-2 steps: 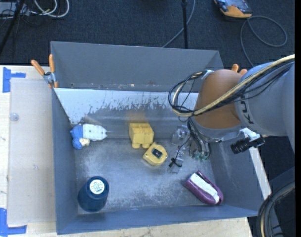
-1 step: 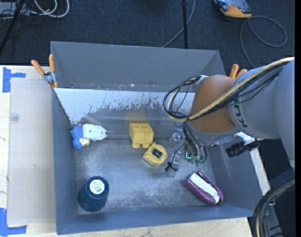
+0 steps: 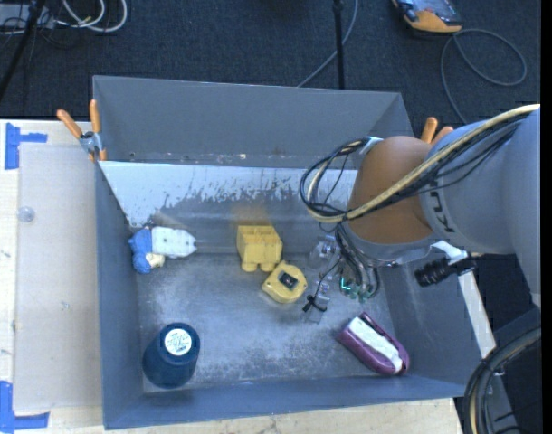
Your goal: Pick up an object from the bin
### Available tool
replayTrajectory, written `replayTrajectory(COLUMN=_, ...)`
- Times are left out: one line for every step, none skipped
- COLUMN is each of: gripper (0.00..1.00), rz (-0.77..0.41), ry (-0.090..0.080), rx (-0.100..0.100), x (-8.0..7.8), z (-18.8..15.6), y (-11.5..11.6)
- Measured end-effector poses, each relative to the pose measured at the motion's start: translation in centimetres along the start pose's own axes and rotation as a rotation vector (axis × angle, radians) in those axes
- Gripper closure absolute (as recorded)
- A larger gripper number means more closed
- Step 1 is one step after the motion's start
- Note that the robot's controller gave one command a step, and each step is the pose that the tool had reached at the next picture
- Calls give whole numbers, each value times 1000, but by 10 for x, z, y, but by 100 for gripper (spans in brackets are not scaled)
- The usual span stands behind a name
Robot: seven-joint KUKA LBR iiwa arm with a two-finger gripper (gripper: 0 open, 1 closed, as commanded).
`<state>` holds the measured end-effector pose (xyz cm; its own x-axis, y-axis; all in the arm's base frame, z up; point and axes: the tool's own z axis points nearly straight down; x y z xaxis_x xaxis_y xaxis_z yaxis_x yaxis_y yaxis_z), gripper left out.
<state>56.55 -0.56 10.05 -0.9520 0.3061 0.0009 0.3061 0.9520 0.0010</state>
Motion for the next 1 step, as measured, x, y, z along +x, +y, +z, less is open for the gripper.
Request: replayTrajectory(gripper=100, rz=-179, ry=-1, rx=-1, x=-18, z=7, y=59)
